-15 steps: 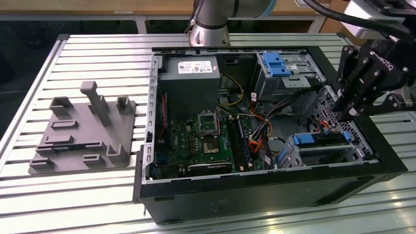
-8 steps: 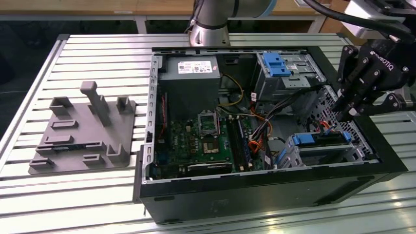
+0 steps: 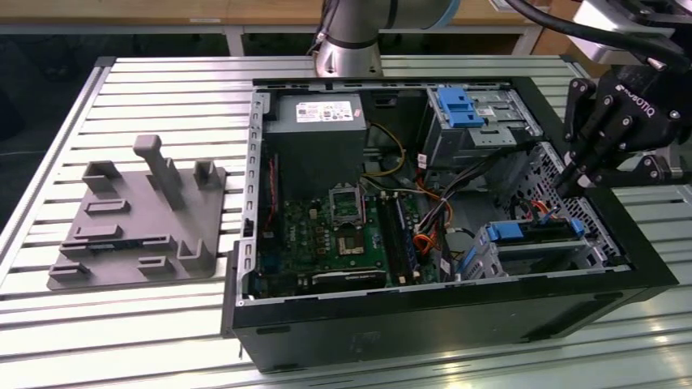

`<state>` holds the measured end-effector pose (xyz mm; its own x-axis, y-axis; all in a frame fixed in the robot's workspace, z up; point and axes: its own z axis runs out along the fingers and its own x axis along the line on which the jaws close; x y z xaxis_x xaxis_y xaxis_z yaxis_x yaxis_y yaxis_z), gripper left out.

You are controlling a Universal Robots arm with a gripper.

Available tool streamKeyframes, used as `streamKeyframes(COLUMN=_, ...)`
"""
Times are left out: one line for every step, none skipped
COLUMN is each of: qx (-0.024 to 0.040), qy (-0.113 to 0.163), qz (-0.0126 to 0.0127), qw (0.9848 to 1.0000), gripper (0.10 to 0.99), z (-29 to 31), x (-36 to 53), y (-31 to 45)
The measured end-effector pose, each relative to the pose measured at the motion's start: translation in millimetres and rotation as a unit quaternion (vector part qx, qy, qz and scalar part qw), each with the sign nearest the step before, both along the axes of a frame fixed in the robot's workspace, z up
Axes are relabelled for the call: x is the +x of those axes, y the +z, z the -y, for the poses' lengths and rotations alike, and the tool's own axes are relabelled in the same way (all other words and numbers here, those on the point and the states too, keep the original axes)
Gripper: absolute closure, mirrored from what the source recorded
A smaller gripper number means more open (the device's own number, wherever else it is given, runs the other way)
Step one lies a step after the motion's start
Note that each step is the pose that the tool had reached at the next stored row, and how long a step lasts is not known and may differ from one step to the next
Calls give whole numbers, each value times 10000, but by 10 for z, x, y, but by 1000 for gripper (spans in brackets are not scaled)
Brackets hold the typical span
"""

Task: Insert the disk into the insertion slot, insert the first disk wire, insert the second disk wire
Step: 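Insert the second disk wire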

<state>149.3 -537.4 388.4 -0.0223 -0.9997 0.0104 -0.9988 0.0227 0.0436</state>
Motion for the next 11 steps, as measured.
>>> streamKeyframes(qx=0, qy=0, qz=0, qw=10000, gripper=882, z=0, x=0, y=0)
streamKeyframes(qx=0, qy=0, qz=0, qw=10000, gripper=980, z=0, x=0, y=1)
streamKeyframes(qx=0, qy=0, qz=0, qw=10000, gripper=980, z=0, x=0, y=1)
streamKeyframes(qx=0, qy=0, qz=0, qw=10000, gripper=980, z=0, x=0, y=1)
streamKeyframes(qx=0, qy=0, qz=0, qw=10000, gripper=980, z=0, x=0, y=2)
streamKeyframes(qx=0, qy=0, qz=0, qw=10000, gripper=980, z=0, x=0, y=2)
streamKeyframes(qx=0, qy=0, qz=0, qw=10000, gripper=980, z=0, x=0, y=2)
streamKeyframes(qx=0, qy=0, qz=0, qw=10000, gripper=980, z=0, x=0, y=3)
streamKeyframes(qx=0, qy=0, qz=0, qw=10000, gripper=980, z=0, x=0, y=4)
streamKeyframes(qx=0, qy=0, qz=0, qw=10000, gripper=980, z=0, x=0, y=4)
streamKeyframes(qx=0, qy=0, qz=0, qw=10000, gripper=980, z=0, x=0, y=4)
